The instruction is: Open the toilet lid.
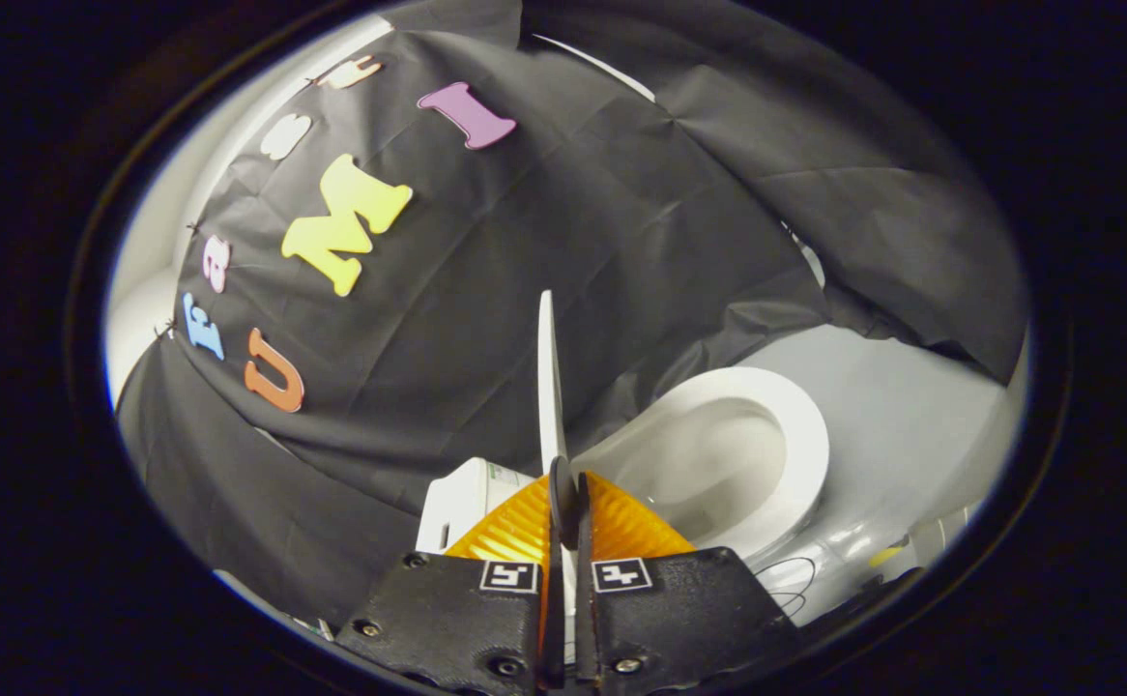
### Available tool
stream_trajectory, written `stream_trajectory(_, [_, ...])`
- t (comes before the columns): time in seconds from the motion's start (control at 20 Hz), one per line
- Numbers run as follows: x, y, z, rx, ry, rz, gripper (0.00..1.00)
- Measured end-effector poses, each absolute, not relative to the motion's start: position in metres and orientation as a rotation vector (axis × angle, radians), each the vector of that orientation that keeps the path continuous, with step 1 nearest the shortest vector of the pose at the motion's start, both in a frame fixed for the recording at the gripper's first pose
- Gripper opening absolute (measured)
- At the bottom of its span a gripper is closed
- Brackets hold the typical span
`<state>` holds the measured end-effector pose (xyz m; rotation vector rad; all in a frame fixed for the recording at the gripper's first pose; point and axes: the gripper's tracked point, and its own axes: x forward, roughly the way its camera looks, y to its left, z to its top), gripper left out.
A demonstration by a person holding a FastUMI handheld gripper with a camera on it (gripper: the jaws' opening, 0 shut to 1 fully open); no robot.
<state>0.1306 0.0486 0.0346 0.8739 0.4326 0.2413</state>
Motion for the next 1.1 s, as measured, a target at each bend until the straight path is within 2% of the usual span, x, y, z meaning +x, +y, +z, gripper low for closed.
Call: stream_trajectory(1.1, [0.113, 0.139, 0.093, 0.68, 0.363, 0.261, 0.08])
